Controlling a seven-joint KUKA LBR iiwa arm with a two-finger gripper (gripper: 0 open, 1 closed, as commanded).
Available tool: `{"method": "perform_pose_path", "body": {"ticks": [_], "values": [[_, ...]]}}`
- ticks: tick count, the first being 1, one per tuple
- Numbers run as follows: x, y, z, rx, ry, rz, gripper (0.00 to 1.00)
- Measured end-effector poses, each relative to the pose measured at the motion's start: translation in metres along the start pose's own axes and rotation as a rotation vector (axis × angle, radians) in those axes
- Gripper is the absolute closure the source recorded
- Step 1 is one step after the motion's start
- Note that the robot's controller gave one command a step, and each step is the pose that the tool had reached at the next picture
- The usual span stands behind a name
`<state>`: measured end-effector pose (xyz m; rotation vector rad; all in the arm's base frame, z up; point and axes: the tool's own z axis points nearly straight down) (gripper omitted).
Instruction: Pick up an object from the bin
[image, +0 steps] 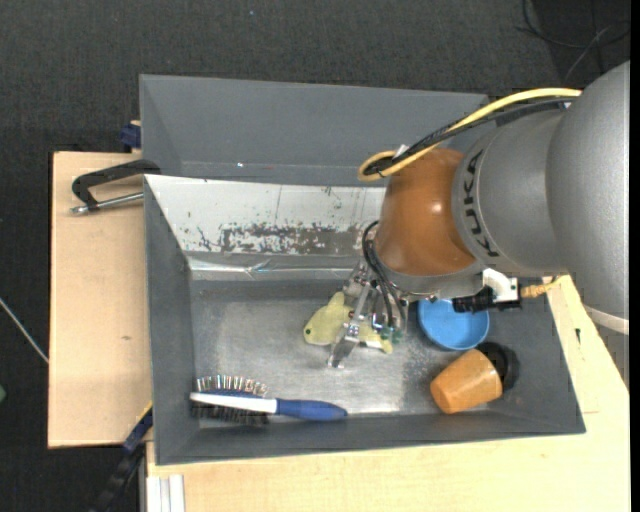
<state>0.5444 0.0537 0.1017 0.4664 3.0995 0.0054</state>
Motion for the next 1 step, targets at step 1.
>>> {"method": "perform_pose_path", "body": {"ticks": [1], "values": [[-0.0263, -0.004, 0.0009, 0.001, -0.001, 0.03, 0.0]]}}
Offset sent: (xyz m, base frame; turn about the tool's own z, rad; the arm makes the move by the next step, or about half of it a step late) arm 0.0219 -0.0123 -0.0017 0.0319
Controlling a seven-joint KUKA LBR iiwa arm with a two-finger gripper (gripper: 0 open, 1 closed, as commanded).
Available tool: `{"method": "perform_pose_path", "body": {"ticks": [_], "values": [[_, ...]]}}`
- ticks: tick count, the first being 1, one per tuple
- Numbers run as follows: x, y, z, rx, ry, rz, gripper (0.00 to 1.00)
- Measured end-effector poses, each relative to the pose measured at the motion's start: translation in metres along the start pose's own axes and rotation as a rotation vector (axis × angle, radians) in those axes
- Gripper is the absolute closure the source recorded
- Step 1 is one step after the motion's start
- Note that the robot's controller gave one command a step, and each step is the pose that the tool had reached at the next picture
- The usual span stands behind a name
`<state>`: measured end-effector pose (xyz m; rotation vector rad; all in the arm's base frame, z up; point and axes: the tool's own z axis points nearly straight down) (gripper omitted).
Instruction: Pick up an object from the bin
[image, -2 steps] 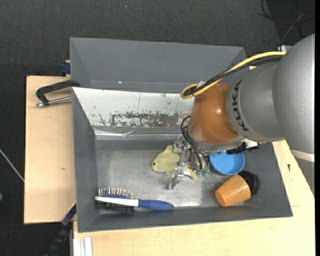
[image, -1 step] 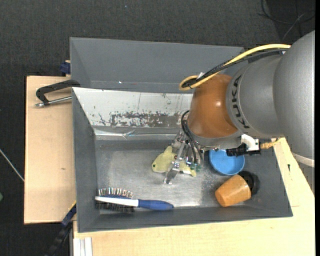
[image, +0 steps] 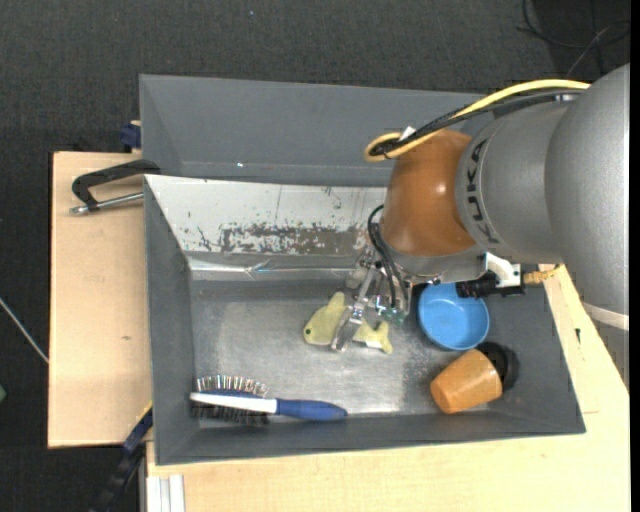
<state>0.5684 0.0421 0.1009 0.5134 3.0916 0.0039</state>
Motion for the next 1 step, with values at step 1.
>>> {"method": "perform_pose_path", "body": {"ticks": [1], "values": [[-0.0042, -0.0067, 0.0279, -0.001, 0.005, 0.053, 0.0]]}}
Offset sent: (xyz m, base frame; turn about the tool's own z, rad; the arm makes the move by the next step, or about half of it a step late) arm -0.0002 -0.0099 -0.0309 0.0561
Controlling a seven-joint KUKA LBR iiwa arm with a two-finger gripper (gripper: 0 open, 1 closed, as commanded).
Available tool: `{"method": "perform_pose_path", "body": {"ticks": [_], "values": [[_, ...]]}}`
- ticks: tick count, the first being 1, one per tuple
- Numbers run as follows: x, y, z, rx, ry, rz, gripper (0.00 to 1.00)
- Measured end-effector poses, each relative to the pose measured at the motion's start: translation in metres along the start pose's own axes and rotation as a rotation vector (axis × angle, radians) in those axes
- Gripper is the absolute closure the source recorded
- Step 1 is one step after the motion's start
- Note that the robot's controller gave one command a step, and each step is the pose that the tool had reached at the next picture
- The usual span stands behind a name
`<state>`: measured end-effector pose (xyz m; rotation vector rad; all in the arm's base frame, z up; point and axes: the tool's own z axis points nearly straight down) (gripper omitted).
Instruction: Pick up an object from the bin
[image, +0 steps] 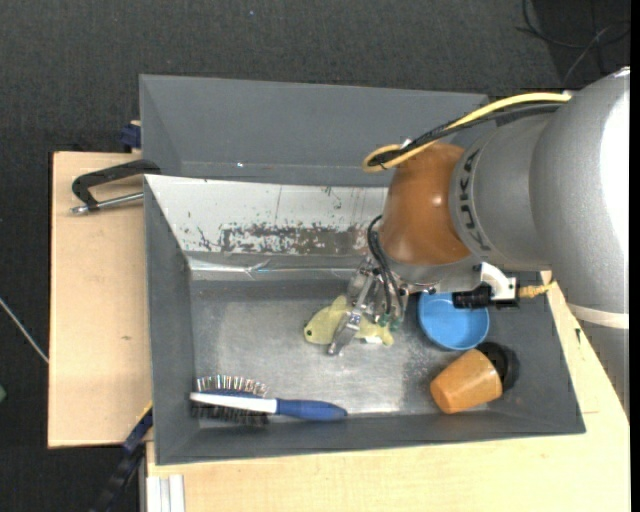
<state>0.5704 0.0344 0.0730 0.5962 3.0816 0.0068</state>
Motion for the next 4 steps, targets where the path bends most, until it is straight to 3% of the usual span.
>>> {"method": "perform_pose_path", "body": {"ticks": [1, 2, 4], "values": [[0.0, 0.002, -0.002, 0.002, 0.002, -0.002, 0.0], [-0.003, 0.002, -0.004, -0.001, -0.011, -0.002, 1.0], [-0.006, 0.005, -0.02, 0.001, -0.004, -0.005, 1.0]]}}
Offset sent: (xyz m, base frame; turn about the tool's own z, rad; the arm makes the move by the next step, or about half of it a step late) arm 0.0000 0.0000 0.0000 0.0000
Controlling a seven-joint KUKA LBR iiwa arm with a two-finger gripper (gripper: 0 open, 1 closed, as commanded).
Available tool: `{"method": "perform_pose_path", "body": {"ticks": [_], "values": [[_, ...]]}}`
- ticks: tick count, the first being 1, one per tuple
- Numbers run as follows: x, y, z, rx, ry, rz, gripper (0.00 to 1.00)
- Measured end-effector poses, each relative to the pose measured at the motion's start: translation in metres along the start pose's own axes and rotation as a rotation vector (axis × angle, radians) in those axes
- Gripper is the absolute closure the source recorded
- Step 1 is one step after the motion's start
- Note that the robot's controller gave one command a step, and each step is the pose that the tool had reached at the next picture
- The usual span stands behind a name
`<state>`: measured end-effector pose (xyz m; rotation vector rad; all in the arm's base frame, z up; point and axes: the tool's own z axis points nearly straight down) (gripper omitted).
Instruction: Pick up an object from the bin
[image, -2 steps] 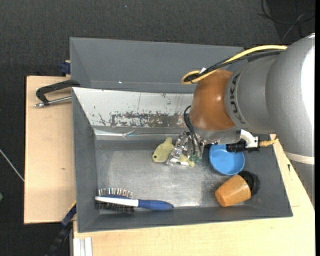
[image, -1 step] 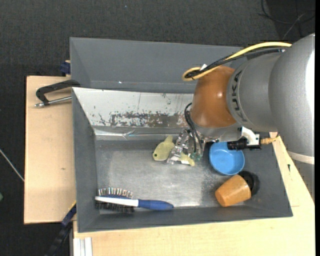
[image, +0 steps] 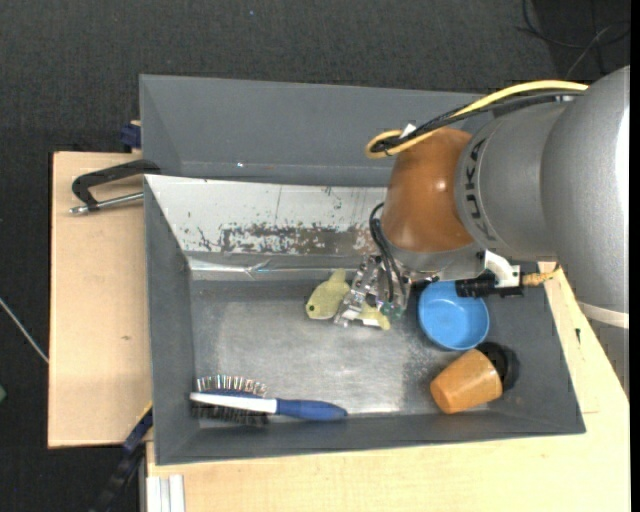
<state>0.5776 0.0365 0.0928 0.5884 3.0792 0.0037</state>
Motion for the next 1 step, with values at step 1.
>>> {"method": "perform_pose_path", "body": {"ticks": [1], "values": [[-0.0031, 0.0024, -0.0707, -0.003, -0.006, -0.002, 1.0]]}}
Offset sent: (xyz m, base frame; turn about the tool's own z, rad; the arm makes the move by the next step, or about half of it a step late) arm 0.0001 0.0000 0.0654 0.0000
